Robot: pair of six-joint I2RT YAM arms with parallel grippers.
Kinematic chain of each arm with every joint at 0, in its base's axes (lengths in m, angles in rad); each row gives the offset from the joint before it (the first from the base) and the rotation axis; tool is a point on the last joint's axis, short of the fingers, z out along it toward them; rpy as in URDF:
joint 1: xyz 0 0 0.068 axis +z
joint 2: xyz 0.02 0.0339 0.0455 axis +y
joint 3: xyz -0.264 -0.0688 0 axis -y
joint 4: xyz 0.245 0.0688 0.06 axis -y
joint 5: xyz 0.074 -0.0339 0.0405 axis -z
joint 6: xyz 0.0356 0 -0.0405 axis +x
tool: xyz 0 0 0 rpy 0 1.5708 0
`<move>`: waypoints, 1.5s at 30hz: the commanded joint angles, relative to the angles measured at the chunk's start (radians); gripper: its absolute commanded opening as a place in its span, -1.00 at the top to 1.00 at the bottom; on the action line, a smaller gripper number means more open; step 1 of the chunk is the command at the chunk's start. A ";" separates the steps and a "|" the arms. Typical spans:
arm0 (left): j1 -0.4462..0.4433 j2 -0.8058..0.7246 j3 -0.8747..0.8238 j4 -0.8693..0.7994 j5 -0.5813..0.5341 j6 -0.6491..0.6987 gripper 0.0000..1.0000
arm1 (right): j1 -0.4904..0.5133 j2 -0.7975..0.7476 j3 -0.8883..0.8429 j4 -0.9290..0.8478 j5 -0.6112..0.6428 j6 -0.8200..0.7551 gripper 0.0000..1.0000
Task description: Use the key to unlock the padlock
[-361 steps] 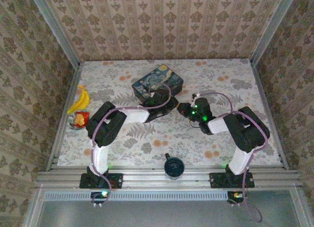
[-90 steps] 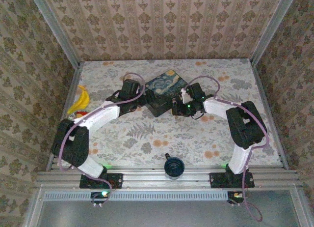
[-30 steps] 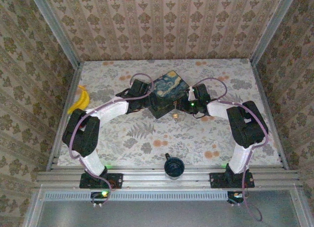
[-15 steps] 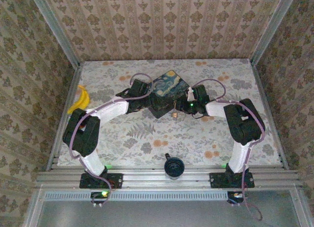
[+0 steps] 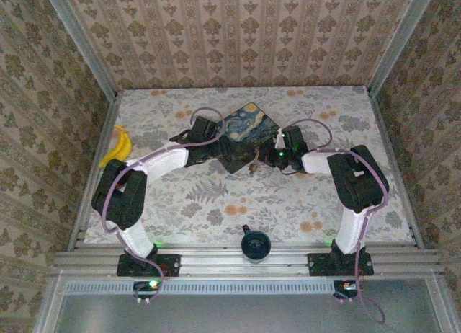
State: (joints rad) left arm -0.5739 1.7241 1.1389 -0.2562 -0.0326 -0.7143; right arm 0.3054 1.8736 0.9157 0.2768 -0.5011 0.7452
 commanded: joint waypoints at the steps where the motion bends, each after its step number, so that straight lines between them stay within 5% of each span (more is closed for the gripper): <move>1: 0.021 -0.001 -0.034 -0.042 -0.021 -0.014 -0.80 | -0.012 -0.015 -0.027 0.032 0.063 0.073 1.00; 45: 0.032 0.017 -0.044 -0.030 0.005 -0.027 -0.71 | -0.047 -0.125 -0.028 0.021 0.249 0.277 1.00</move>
State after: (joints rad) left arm -0.5602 1.7210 1.1252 -0.2302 0.0017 -0.7334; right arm 0.2695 1.7660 0.8555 0.3229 -0.3046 1.0187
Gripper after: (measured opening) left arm 0.855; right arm 0.062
